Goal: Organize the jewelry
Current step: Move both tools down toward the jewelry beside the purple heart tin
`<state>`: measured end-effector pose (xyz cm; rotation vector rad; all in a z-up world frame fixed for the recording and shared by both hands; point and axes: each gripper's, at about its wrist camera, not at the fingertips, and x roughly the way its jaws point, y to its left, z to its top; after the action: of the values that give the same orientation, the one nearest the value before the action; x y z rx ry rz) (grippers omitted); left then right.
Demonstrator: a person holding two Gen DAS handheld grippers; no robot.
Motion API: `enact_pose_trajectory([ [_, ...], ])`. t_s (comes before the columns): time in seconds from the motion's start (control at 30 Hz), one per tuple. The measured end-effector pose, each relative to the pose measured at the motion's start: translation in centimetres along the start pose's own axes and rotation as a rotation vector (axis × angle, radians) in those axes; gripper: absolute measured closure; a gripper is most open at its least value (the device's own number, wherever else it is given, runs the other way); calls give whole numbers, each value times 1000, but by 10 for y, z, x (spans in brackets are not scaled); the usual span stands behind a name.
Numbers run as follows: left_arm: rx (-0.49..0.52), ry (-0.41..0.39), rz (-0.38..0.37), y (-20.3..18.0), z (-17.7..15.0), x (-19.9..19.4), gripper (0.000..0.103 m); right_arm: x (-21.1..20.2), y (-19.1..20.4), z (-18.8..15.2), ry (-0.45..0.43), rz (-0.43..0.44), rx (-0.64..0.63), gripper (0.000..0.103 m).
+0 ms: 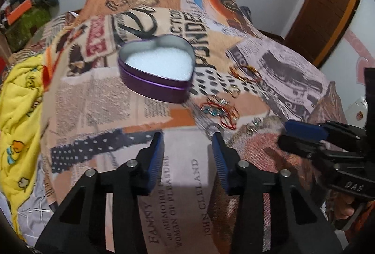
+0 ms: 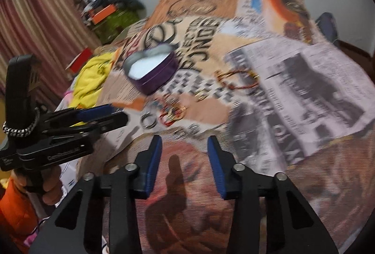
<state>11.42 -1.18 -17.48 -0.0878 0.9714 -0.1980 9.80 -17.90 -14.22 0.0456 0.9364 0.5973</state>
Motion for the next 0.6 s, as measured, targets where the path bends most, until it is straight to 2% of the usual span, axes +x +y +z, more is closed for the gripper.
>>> enact_pose_trajectory([
  [0.07,10,13,-25,-2,0,2,65,7,3,-1,28,25,-16,77],
  [0.13,25,20,-39,-5,1,5,65,14,4,1,43,29,-26,78],
  [0.27,47,23,-55,-8,2,9,65,21,-4,5,45,-15,-14,78],
  [0.4,73,21,-55,-13,5,14,65,24,-14,12,49,-32,-1,82],
  [0.6,122,18,-34,-22,6,22,65,37,-6,16,65,-64,-57,92],
])
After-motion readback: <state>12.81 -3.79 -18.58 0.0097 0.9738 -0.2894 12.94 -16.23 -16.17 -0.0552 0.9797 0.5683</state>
